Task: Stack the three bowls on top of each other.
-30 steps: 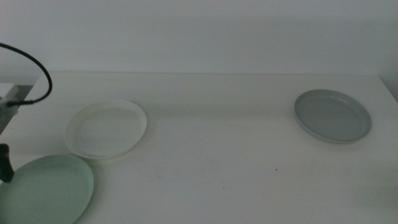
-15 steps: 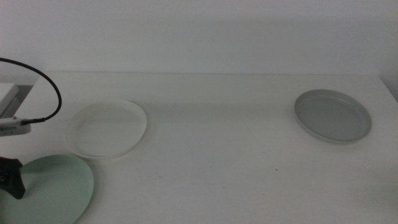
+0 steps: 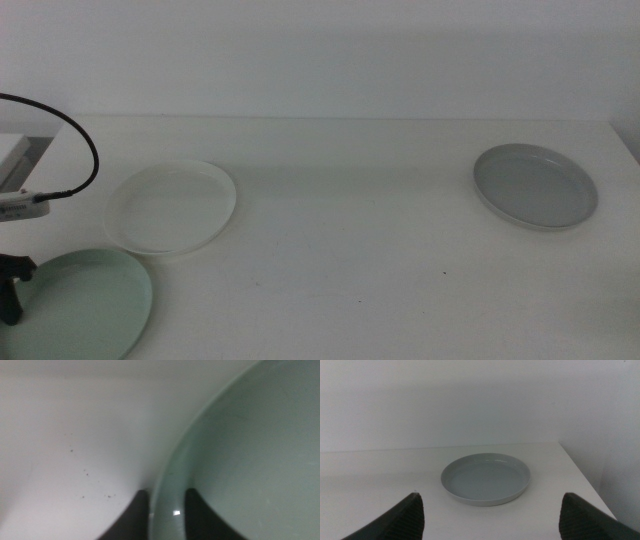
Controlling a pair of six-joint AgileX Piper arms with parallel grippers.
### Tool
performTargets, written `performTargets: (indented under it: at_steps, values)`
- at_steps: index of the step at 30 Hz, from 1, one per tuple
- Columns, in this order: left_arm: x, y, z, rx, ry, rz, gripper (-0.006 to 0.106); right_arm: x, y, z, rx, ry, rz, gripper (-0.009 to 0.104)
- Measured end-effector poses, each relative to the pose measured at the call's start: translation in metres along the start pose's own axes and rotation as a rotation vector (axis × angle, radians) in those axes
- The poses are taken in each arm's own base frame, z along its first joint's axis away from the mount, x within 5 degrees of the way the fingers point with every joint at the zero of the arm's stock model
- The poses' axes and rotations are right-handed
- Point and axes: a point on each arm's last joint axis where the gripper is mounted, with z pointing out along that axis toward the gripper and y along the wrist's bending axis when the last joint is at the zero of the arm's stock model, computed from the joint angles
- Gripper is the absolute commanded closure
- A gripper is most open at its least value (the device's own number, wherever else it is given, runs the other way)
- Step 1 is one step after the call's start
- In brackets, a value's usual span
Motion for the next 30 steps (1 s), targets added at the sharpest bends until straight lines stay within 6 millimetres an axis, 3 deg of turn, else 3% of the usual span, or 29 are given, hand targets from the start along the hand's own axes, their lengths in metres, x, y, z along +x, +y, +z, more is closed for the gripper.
performTargets:
  at_steps: [4,18,23,30]
  values:
    - [0.000,0.000,0.000,0.001,0.002,0.000,0.102,0.000,0.000,0.000,0.000,0.000,0.000,0.002]
    - [0.009,-0.005,-0.002,0.052,0.099,0.002,0.102,0.000,0.000,0.000,0.000,0.000,0.000,0.002]
    - [0.017,-0.012,-0.019,0.061,0.105,0.020,0.102,0.000,0.000,0.000,0.000,0.000,0.000,0.002]
    - [0.020,-0.031,-0.063,0.041,-0.034,0.030,0.102,0.000,0.000,0.000,0.000,0.000,0.000,0.002]
